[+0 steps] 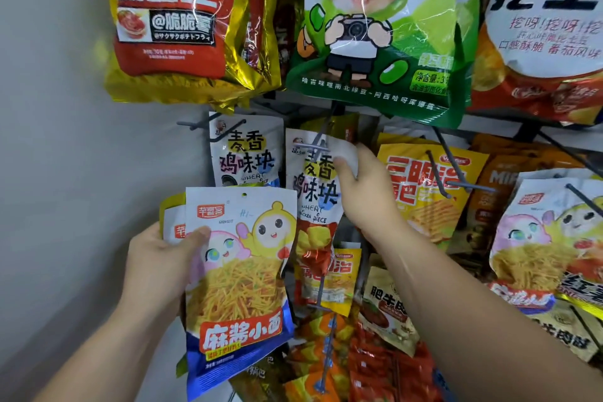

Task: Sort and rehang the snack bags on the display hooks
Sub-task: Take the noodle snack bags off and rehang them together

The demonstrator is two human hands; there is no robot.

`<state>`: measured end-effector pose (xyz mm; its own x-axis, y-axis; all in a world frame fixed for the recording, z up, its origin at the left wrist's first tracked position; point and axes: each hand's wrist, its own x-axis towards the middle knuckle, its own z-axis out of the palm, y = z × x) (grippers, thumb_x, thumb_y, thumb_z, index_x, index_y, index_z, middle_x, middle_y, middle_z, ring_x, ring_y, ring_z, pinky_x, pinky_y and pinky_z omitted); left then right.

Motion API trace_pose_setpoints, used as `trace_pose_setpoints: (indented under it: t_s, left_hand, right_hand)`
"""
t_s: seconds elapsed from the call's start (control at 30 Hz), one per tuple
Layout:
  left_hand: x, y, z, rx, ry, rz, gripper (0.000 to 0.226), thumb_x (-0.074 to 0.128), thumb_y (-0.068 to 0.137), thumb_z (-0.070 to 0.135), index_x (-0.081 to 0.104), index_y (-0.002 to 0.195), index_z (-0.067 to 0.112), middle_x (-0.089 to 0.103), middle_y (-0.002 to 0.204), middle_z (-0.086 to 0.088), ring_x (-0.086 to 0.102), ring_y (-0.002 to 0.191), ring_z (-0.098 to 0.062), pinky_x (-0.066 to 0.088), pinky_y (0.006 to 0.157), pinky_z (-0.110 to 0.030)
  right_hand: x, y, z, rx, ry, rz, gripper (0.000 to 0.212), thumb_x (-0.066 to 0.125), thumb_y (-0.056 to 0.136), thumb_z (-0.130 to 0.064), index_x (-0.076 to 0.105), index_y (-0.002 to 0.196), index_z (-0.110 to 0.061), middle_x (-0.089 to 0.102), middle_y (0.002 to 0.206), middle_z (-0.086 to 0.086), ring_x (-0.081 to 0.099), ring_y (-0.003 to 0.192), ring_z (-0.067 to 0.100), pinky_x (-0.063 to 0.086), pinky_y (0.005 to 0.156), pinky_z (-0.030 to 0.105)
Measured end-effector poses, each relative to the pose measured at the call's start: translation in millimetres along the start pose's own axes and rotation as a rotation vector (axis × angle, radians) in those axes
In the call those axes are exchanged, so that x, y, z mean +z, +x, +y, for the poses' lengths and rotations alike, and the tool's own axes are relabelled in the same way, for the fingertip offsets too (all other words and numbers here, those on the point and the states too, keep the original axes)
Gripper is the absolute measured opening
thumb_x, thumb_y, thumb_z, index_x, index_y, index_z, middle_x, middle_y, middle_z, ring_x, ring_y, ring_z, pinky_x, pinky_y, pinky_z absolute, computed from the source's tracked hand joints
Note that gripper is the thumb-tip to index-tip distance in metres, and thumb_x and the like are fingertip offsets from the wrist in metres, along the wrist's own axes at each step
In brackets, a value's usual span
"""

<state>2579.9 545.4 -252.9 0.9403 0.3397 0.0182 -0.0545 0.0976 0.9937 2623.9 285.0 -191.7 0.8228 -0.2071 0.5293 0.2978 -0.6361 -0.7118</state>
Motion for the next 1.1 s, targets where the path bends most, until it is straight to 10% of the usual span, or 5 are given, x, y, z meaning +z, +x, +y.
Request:
trace_pose_setpoints:
  t_s: [0.27,0.53,0.93,1.1]
  left_hand:
    - [-26,-19,-2,-0.013,-0.023,0.054,0.014,0.070,0.092,0.001,0.074,0.103,0.010,0.081,0.089,-0.009,0.078,0.078,-0.032,0.063,0.070,-0.049]
    - [-55,-37,-16,-0.029,0.021,0.167,0.013,0.071,0.093,0.005,0.076,0.101,0.013,0.081,0.090,-0.008,0.078,0.081,-0.035,0.060,0.077,-0.064]
    - [-86,-54,-14,-0.003,0.126,0.296,0.009,0.075,0.090,0.010,0.077,0.094,0.018,0.080,0.078,0.002,0.078,0.070,-0.024,0.064,0.067,-0.056]
    - [-101,-60,-19,0.113,0.435,0.377,0.011,0.076,0.088,0.020,0.074,0.079,0.028,0.076,0.070,0.007,0.074,0.070,-0.018,0.063,0.069,-0.049]
  right_hand:
    - [-9,-21,-2,-0.042,-0.028,-0.023,0.033,0.050,0.106,-0.029,0.062,0.128,-0.007,0.070,0.119,0.008,0.063,0.110,0.024,0.050,0.088,0.035]
    - [-21,-51,-27,-0.221,-0.085,-0.034,0.025,0.051,0.106,-0.028,0.061,0.097,-0.007,0.064,0.076,0.016,0.060,0.070,0.031,0.048,0.064,0.046]
    - [63,-30,-70,-0.136,0.044,-0.177,0.040,0.048,0.097,-0.040,0.068,0.102,-0.006,0.073,0.093,0.011,0.067,0.087,0.029,0.056,0.077,0.045]
    - [93,-2,-90,-0.112,0.058,-0.193,0.032,0.051,0.102,-0.026,0.054,0.077,-0.006,0.056,0.071,0.010,0.053,0.066,0.023,0.038,0.059,0.035]
